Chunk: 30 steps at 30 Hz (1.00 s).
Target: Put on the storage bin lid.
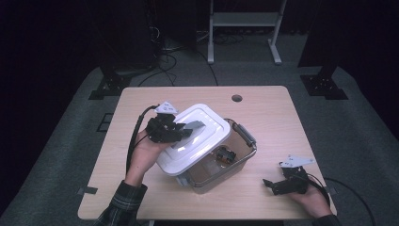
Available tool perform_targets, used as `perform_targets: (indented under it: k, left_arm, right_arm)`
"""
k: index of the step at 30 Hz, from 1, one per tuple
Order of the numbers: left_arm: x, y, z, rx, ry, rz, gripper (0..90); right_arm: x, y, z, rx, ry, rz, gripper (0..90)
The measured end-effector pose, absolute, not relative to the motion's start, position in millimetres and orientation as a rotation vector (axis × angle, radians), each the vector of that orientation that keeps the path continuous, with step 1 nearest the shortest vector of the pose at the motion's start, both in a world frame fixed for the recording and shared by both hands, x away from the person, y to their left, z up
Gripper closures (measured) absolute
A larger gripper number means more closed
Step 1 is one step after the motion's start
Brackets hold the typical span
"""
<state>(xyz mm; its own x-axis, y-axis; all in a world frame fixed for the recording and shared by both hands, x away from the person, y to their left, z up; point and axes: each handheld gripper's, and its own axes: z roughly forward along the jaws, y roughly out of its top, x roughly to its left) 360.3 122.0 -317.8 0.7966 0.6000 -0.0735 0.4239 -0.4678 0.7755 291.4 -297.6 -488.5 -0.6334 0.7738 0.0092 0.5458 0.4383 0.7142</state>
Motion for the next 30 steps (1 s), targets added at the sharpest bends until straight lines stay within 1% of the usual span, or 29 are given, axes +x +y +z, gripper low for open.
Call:
perform_targets:
  k: [15, 30]
  left_arm:
    - [352.3, 80.5, -323.2, 2.183, 0.664, 0.21, 66.6]
    - [347.9, 55.8, -332.5, 2.219, 0.637, 0.196, 66.5]
  right_arm:
    - [291.4, -297.6, -488.5, 1.131, 2.376, 1.004, 1.7]
    - [291.3, -297.5, -488.5, 1.133, 2.375, 1.005, 1.7]
